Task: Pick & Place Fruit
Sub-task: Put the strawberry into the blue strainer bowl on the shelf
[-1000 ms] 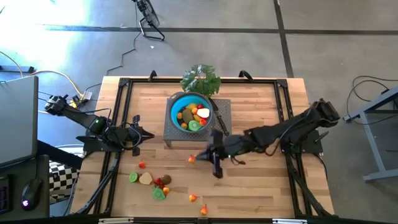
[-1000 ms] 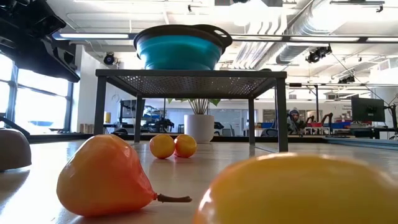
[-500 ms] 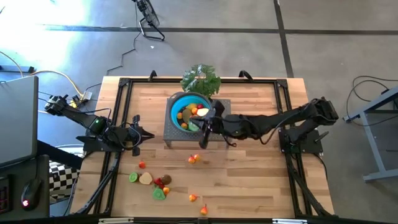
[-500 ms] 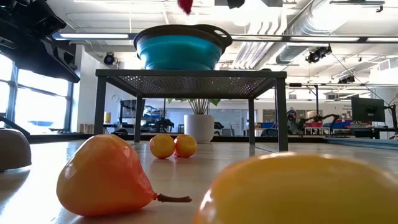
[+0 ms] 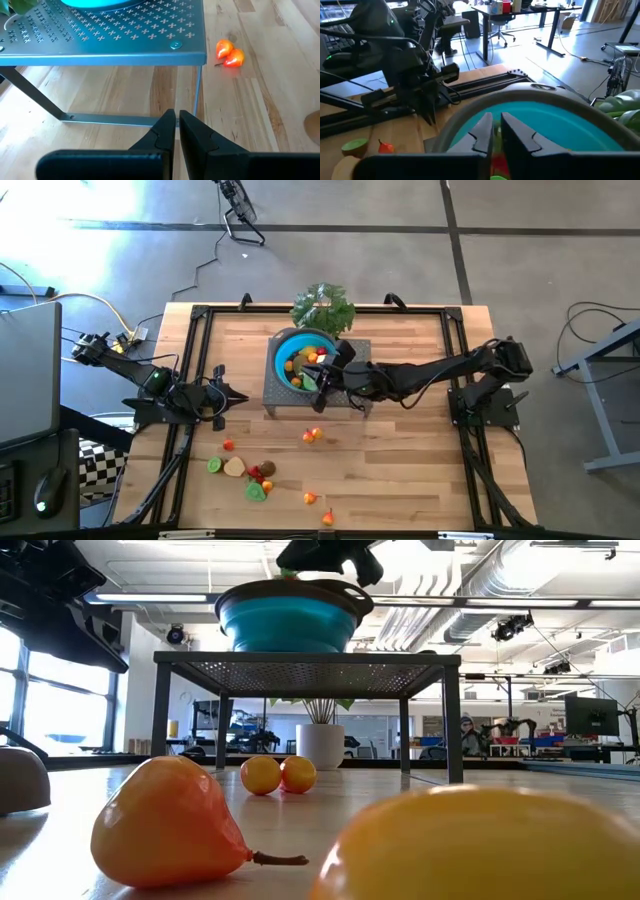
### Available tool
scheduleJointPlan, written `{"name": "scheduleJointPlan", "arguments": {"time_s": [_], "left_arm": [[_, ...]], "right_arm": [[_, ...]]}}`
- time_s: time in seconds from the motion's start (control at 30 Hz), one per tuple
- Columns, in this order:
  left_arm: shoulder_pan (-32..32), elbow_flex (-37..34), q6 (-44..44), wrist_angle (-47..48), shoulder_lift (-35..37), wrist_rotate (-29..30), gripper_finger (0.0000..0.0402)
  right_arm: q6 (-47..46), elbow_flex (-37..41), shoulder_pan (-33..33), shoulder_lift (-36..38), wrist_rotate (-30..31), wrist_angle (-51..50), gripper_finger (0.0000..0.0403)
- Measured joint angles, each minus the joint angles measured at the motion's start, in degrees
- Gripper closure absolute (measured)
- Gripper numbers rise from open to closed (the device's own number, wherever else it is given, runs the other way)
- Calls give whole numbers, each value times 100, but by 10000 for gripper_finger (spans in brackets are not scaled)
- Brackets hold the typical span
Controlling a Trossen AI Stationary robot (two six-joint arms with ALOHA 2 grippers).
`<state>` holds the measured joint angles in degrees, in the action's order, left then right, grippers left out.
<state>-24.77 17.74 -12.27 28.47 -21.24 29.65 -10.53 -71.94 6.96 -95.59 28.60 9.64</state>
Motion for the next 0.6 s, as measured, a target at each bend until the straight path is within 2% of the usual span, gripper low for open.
{"name": "scheduleJointPlan", "arguments": {"time_s": [0.3,0.4,0.6], "left_arm": [[0,0,0,2,-2,-1,380],[0,0,0,2,-2,-2,380],[0,0,0,4,0,-2,380]], "right_arm": [[-7,0,55,22,-15,16,270],[-65,0,200,129,-22,183,257],[-19,0,696,532,-61,21,260]]}}
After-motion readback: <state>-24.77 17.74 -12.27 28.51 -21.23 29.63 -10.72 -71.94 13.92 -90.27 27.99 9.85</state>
